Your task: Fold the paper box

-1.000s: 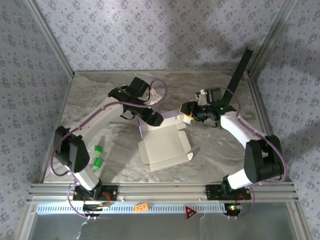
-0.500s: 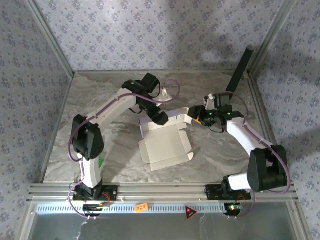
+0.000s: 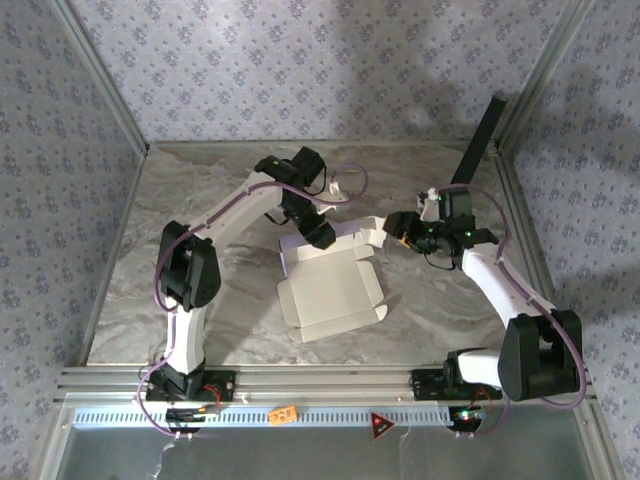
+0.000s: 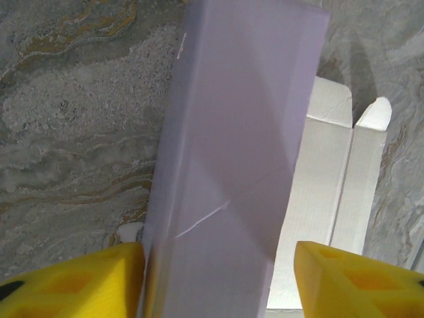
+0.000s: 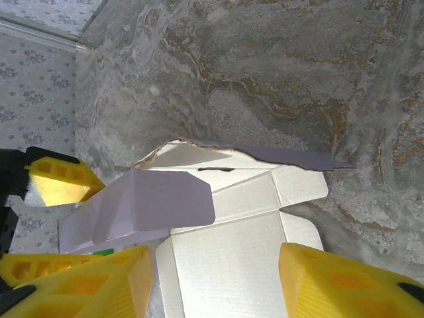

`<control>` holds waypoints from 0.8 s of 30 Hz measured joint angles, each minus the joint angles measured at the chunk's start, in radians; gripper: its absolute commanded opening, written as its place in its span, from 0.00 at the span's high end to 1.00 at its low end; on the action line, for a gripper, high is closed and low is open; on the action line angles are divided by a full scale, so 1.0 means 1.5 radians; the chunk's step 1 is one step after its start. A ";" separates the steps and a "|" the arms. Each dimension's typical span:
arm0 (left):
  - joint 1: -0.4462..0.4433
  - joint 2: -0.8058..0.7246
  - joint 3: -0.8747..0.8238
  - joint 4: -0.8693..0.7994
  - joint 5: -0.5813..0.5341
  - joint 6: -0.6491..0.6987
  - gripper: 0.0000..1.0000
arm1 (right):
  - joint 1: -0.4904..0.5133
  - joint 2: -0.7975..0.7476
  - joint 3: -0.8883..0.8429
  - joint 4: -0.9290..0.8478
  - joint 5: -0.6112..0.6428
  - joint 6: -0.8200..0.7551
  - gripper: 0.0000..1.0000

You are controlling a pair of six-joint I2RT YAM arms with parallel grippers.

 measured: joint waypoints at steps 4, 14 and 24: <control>0.008 -0.011 -0.035 0.019 0.000 -0.018 0.46 | 0.000 -0.007 -0.008 -0.001 0.010 -0.003 0.46; 0.057 -0.116 -0.194 0.081 -0.005 -0.119 0.52 | 0.014 -0.004 -0.009 -0.001 0.027 -0.011 0.46; 0.064 -0.189 -0.294 0.139 -0.006 -0.204 0.50 | 0.128 0.107 0.004 0.027 0.048 -0.038 0.47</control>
